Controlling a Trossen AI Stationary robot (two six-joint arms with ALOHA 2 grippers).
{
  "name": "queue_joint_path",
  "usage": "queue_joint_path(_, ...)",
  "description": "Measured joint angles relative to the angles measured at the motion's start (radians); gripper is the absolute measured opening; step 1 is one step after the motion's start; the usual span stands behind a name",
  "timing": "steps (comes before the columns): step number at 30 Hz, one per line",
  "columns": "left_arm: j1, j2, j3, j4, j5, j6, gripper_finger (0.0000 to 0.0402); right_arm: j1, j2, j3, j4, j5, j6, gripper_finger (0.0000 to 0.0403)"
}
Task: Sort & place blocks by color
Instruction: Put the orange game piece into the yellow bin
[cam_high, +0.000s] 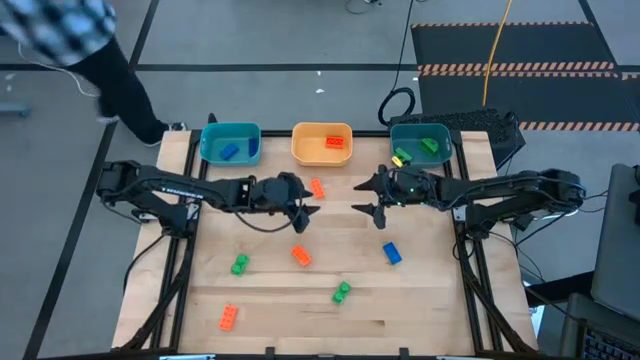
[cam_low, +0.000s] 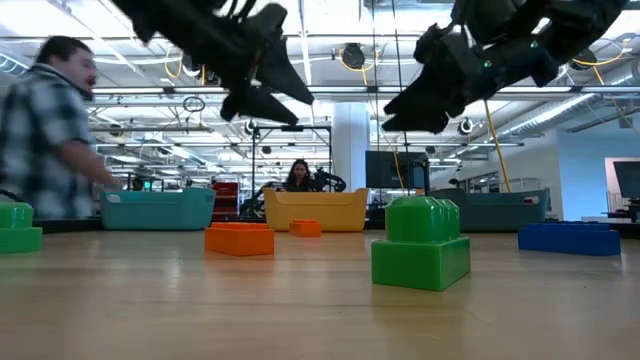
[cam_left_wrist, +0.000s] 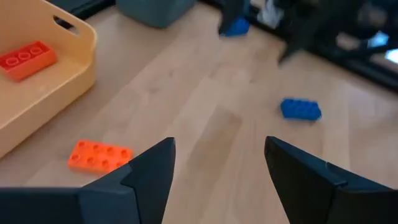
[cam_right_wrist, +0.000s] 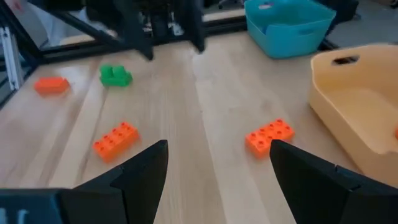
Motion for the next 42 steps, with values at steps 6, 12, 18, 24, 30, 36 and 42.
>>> queue_joint_path(6,0.034,-0.038,-0.156,0.345,0.017,0.054,0.0248,0.000,0.137,0.000,0.084,-0.001,-0.018,0.0274)
queue_joint_path(12,0.037,-0.115,-0.312,0.602,0.021,0.108,0.0248,0.000,0.277,0.000,0.308,0.001,0.093,0.0274)
queue_joint_path(18,0.043,-0.227,-0.404,0.669,0.068,0.151,0.0248,0.011,0.398,0.075,0.381,0.114,0.129,0.0274)
queue_joint_path(24,0.066,-0.332,-0.460,0.672,0.065,0.172,0.0248,0.048,0.501,0.292,0.058,0.272,0.046,0.0274)
queue_joint_path(30,0.069,-0.364,-0.482,0.657,0.065,0.164,0.0248,0.045,0.584,0.463,-0.126,0.324,0.146,0.0274)
queue_joint_path(36,0.068,-0.363,-0.481,0.557,0.065,0.145,0.0248,0.043,0.670,0.561,-0.203,0.346,0.220,0.0274)
queue_joint_path(42,0.046,-0.363,-0.481,0.544,0.068,0.158,0.0248,0.032,0.732,0.587,-0.204,0.343,0.286,0.0274)
